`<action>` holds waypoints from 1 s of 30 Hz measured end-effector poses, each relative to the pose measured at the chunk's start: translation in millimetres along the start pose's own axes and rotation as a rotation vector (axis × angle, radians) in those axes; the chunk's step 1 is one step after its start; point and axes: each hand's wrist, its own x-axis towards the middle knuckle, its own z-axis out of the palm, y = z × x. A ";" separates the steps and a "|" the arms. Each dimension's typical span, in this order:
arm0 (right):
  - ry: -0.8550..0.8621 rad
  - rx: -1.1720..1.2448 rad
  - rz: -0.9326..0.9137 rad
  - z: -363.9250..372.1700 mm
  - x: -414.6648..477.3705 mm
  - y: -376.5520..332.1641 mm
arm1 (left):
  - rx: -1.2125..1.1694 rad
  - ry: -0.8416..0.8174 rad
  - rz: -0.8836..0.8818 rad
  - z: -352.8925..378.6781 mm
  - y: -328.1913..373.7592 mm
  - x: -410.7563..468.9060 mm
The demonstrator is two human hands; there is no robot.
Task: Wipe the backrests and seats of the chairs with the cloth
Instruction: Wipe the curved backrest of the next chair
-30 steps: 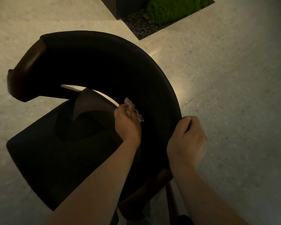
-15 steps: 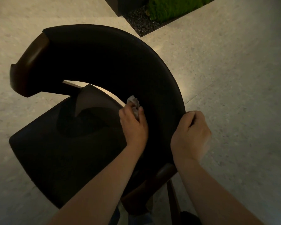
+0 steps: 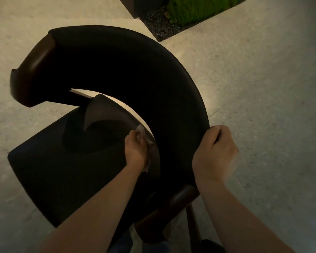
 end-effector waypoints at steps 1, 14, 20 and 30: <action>-0.002 -0.002 0.003 0.0 0.2 0.0 | 0.077 0.013 0.083 -3.8 10.4 -3.3; 0.033 -0.016 0.003 -2.6 -2.6 -7.5 | 0.236 0.063 0.884 27.3 161.0 -66.7; 0.021 -0.023 0.011 -2.0 -1.5 -6.2 | 0.569 0.117 1.073 38.1 159.9 -53.7; -0.013 -0.025 0.011 -0.5 -0.6 -4.4 | 0.343 0.126 0.511 -4.9 90.8 -34.0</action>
